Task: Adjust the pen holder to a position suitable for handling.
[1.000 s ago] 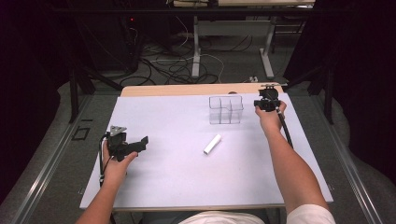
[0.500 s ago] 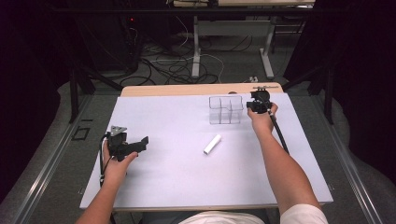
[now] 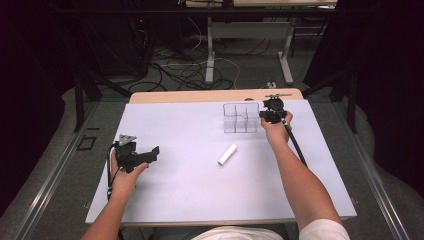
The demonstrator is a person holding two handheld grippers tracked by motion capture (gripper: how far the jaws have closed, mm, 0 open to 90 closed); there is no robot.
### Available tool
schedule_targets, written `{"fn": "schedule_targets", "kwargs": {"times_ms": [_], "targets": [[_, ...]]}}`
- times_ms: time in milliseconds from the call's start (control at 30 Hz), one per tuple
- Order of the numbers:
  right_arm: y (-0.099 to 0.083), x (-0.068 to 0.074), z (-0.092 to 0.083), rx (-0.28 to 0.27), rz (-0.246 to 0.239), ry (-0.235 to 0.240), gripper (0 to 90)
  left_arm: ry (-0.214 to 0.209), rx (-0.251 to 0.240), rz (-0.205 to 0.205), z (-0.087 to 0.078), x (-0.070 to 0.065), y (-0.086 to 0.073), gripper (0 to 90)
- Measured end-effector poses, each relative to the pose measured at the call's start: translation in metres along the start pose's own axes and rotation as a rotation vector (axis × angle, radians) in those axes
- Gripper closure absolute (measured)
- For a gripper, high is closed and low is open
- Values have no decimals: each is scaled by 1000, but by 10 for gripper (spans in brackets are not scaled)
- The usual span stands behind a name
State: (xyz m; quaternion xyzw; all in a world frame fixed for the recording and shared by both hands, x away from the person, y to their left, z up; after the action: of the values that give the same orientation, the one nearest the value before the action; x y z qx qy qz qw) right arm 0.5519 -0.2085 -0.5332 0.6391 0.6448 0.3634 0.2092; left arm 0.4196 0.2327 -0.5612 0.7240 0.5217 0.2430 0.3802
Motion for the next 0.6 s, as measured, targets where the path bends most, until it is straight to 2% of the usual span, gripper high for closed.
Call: {"fn": "schedule_targets", "kwargs": {"times_ms": [167,367,433,467,600], "targets": [[0,4,0,-10,-41,28,900,3,-4,-1,1,-1,0,3],[-2,15,2,-4,-46,59,900,1,0,4,1,-1,0,3],[-2,19,3,-1,-63,69,900,-1,4,7,1,-2,0,3],[-2,23,2,7,-51,74,900,-2,4,8,1,-2,0,3],[2,33,4,5,-72,99,900,-3,3,7,1,-2,0,3]]}}
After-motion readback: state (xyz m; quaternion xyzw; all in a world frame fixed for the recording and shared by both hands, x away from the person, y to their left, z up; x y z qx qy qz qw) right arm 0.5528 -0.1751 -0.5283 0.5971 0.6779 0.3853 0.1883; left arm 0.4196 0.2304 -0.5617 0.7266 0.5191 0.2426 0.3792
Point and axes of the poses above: each handheld gripper's, and its own axes: z roughly forward along the jaws, y roughly out of its top, x roughly to its left, the point moved 5 cm from there along z, roughly forward along the jaws, and after that the axes turned 7 degrees about z, right-handed, at the moved point
